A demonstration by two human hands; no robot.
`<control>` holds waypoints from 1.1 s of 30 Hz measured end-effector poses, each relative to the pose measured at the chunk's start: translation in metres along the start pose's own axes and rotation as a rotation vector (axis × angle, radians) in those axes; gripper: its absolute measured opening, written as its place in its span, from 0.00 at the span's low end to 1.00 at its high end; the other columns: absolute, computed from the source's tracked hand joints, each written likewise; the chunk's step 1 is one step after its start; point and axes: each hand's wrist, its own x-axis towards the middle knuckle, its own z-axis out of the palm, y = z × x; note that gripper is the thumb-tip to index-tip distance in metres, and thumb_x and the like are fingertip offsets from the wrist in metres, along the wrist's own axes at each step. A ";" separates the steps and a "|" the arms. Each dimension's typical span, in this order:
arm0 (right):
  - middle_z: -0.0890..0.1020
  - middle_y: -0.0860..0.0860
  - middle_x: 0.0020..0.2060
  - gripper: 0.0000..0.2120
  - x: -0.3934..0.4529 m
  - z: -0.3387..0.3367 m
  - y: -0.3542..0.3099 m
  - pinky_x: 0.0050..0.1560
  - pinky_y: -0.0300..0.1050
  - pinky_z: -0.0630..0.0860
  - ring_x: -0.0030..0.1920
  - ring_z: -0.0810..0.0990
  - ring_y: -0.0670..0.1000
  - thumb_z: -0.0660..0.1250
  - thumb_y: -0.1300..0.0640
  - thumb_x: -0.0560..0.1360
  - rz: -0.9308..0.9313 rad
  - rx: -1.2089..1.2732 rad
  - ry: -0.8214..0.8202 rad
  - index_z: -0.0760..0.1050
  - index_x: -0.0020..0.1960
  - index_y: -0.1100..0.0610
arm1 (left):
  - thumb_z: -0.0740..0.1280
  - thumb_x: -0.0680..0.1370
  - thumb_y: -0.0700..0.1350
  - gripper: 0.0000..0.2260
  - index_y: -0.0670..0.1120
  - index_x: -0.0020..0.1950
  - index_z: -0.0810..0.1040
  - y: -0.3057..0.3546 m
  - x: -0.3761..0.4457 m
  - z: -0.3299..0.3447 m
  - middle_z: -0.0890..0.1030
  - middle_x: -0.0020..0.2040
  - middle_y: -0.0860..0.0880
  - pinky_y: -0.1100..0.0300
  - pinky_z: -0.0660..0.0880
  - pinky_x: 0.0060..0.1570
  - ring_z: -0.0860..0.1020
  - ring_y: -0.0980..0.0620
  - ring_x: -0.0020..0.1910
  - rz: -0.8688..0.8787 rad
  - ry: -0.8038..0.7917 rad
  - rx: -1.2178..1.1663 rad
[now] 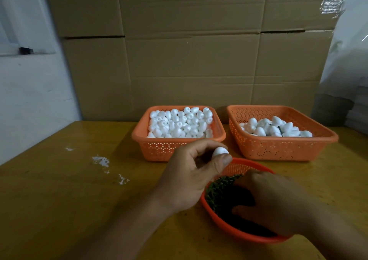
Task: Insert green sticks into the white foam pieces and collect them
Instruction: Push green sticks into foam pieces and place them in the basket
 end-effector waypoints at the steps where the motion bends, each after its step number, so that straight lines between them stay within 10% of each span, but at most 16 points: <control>1: 0.76 0.41 0.49 0.17 0.001 0.001 -0.001 0.50 0.45 0.78 0.49 0.77 0.43 0.62 0.33 0.75 -0.004 -0.009 0.002 0.75 0.54 0.44 | 0.71 0.78 0.50 0.11 0.47 0.56 0.79 0.000 0.000 0.000 0.84 0.42 0.46 0.64 0.75 0.38 0.80 0.53 0.38 -0.009 0.006 -0.014; 7: 0.80 0.43 0.46 0.11 0.008 0.005 -0.008 0.50 0.46 0.80 0.48 0.80 0.46 0.64 0.42 0.77 0.019 -0.018 0.023 0.79 0.52 0.46 | 0.65 0.81 0.52 0.04 0.57 0.52 0.71 0.002 0.000 -0.001 0.78 0.33 0.50 0.67 0.71 0.32 0.74 0.58 0.31 -0.024 0.043 0.016; 20: 0.83 0.43 0.47 0.06 0.010 0.012 0.005 0.51 0.46 0.79 0.48 0.81 0.45 0.69 0.49 0.77 0.023 0.170 0.163 0.80 0.53 0.46 | 0.69 0.75 0.50 0.11 0.43 0.49 0.82 0.007 0.000 0.000 0.71 0.34 0.48 0.65 0.66 0.28 0.70 0.55 0.29 -0.268 0.025 -0.338; 33: 0.87 0.46 0.37 0.08 0.000 0.009 0.002 0.36 0.33 0.80 0.36 0.86 0.44 0.73 0.56 0.71 -0.163 1.100 0.660 0.84 0.49 0.51 | 0.64 0.79 0.59 0.20 0.42 0.44 0.77 0.012 0.002 -0.002 0.69 0.29 0.48 0.64 0.61 0.24 0.66 0.55 0.25 -0.483 0.046 -0.577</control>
